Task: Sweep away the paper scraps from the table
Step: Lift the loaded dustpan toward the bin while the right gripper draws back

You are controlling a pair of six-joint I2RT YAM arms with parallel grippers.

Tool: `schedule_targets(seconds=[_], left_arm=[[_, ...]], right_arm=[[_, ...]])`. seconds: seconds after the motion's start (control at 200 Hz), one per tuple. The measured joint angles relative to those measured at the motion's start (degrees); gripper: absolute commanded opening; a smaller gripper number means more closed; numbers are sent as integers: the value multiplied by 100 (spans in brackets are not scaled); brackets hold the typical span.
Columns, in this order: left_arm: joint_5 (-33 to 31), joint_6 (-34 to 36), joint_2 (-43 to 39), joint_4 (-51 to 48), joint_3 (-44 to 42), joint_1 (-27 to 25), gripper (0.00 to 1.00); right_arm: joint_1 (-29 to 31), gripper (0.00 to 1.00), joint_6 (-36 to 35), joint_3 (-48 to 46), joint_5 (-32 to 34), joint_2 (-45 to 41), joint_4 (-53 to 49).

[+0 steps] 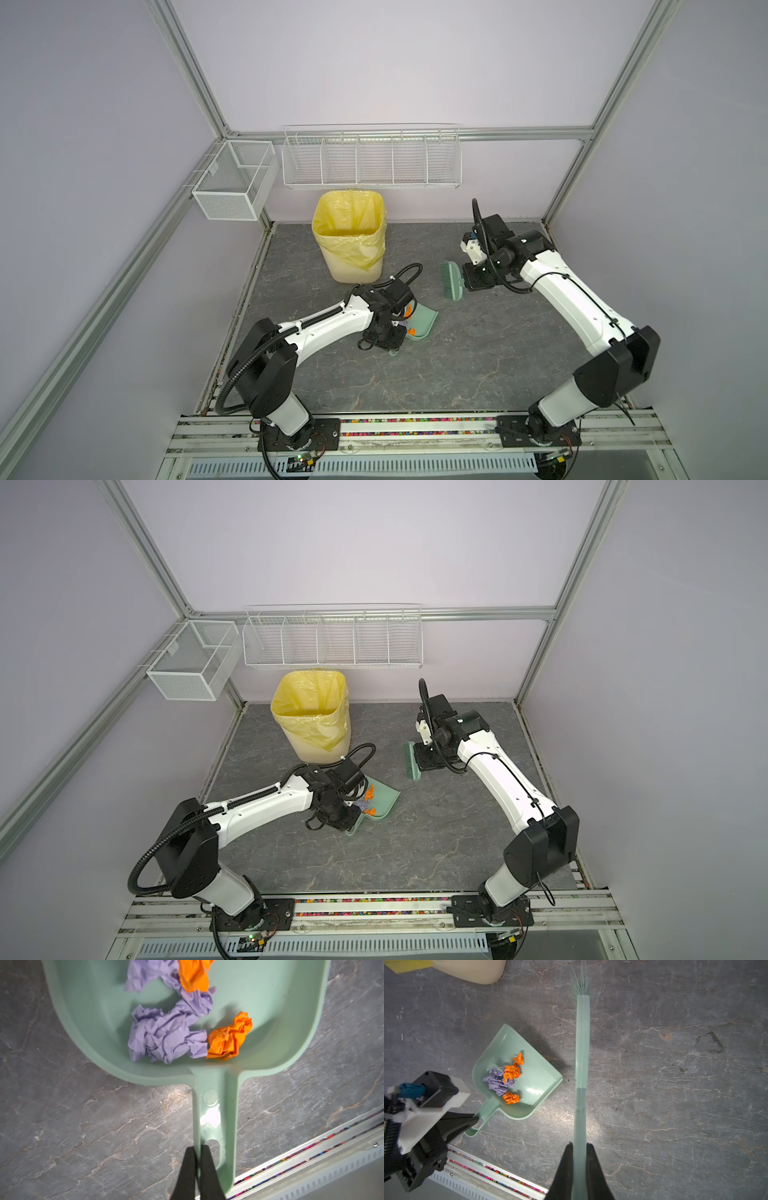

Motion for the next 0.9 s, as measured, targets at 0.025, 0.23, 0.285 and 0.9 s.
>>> schedule_targets(seconds=[0.025,0.23,0.285,0.9], left_arm=[[-4,-4,0,-17,42,0,0],[-125,-81,0,-149,446,0,0],[-199,-101,0,-251,575,0,0],[-881,-63,7,-992,2197,0,0]], right_arm=[[-33,7,4,-33,-9,-22,39],[-264,7,96,-367,-131,-229,428],[-328,7,133,-487,-162,-306,520],[-656,7,358,-1023,-166,-1303,1054]])
